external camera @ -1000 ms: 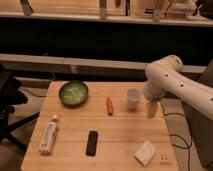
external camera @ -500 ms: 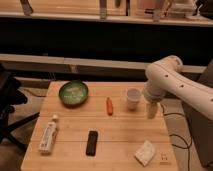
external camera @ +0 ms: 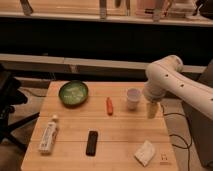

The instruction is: Move the arm in a circular motion

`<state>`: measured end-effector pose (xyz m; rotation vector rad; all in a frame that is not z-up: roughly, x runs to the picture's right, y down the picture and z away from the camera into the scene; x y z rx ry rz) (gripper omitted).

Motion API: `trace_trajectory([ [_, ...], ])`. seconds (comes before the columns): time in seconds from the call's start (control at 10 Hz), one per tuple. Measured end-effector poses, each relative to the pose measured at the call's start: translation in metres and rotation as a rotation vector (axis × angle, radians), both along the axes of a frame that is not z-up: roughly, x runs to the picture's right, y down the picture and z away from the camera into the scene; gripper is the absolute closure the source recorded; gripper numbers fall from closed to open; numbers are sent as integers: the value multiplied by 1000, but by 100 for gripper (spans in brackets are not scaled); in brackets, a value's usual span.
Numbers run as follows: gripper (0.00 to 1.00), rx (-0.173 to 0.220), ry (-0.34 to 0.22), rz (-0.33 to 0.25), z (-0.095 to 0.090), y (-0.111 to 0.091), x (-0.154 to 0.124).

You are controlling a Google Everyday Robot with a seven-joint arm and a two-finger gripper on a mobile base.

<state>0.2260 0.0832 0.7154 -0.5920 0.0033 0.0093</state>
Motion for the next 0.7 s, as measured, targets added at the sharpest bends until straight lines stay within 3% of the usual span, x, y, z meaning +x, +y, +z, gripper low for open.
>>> trace_trajectory([
  [0.7,20,-4,-1,-6,1,0,-3],
])
